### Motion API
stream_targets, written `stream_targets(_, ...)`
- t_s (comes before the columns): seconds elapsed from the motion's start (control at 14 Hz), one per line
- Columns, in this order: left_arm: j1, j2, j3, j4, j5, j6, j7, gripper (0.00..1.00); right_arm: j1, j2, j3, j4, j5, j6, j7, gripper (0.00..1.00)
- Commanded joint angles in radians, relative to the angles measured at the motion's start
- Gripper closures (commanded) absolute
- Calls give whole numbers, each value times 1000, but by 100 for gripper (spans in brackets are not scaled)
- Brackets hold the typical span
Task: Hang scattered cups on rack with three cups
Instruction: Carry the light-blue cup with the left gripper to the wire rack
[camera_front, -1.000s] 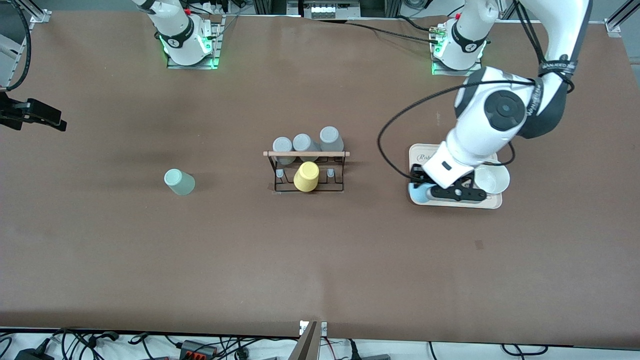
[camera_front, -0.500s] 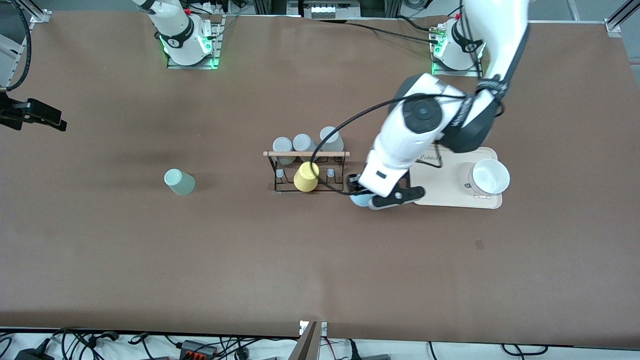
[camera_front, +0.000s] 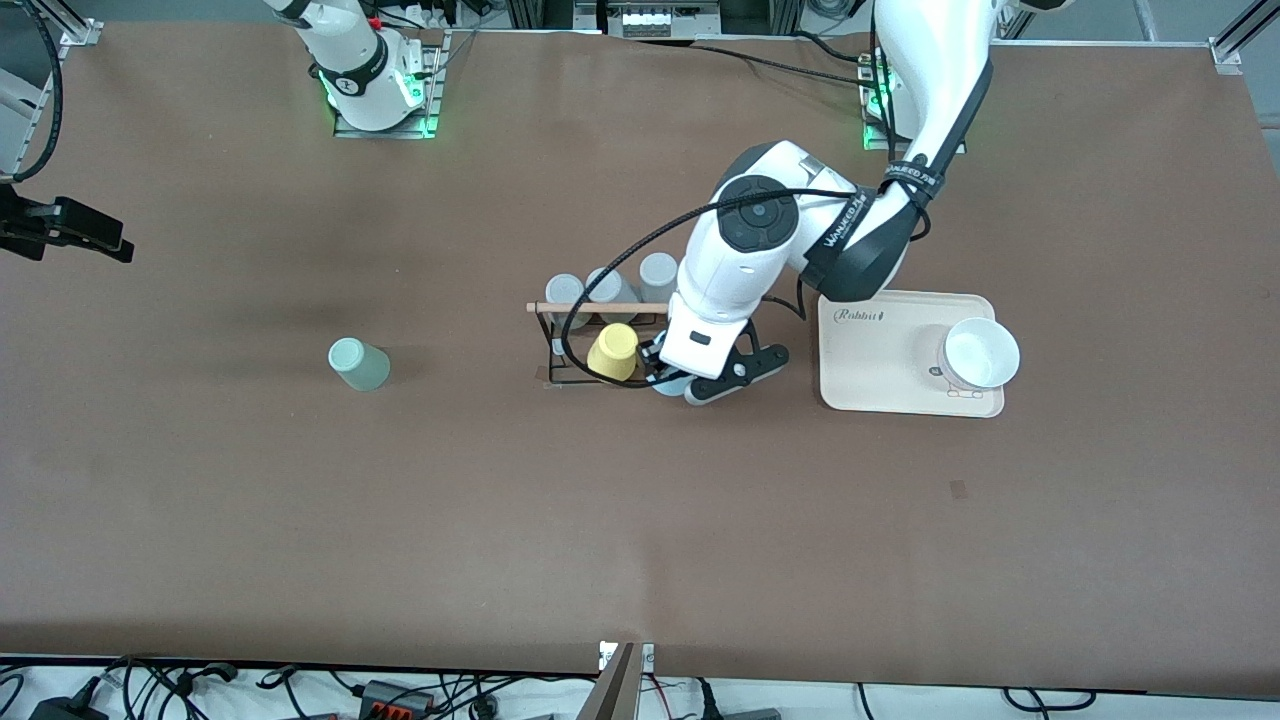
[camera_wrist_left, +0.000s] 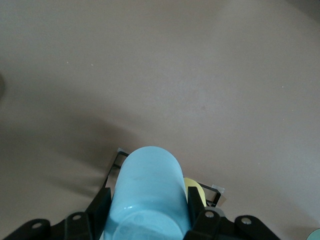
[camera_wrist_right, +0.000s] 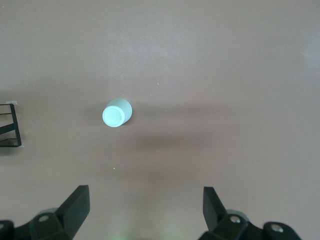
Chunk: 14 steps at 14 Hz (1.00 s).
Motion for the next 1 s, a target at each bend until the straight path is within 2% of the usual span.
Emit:
stream_targets(0.0,-10,9,6,10,24,-28,-21,59,2,3,2,15,1,-16,10,0)
stream_targets(0.93,-47,6,2,-6,23,-68,-21,59,0,3,2,12,1,-18,8,0)
